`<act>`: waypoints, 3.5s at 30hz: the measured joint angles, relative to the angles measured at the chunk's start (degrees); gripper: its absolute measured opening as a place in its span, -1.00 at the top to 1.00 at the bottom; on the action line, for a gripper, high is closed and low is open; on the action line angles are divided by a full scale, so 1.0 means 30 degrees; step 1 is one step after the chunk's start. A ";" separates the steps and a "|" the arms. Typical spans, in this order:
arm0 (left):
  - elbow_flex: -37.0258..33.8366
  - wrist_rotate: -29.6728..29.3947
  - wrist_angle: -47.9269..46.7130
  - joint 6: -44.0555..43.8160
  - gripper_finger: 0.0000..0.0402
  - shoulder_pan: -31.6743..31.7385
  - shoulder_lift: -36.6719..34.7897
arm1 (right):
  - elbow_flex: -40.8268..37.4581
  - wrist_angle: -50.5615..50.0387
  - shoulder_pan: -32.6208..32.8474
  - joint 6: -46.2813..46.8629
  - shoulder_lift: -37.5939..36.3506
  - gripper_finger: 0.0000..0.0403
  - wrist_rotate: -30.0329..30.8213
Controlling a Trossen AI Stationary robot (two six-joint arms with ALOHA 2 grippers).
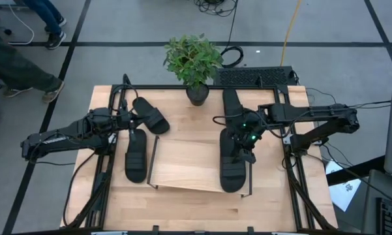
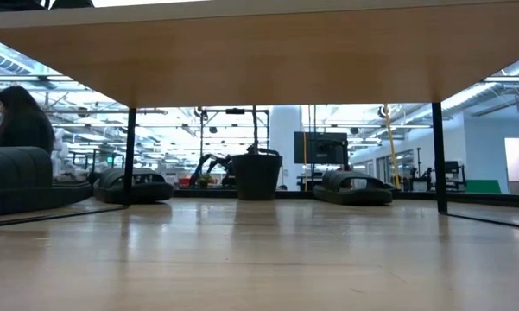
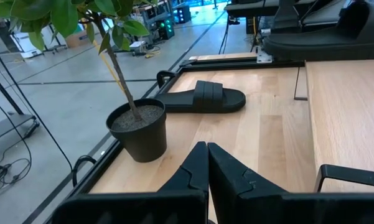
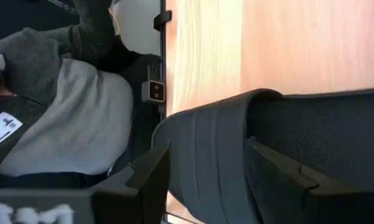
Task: Pick and place slides into the shelf
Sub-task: Put the black slipper on the shelf, then adjust the shelf
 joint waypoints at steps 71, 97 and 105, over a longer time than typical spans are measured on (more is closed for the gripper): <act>0.0000 -0.0007 -0.0148 -0.0007 0.97 0.0000 0.0003 | -0.0571 0.3072 0.3101 0.5765 0.0126 0.98 0.3088; 0.0000 -0.0007 -0.0137 -0.0010 0.97 0.0000 0.0003 | -0.3242 0.5255 0.2684 0.5359 -0.0146 0.48 0.1523; 0.0000 0.0000 -0.0170 -0.0020 0.97 0.0000 -0.0001 | -0.3264 0.5464 0.2597 0.4443 -0.1105 0.18 0.2782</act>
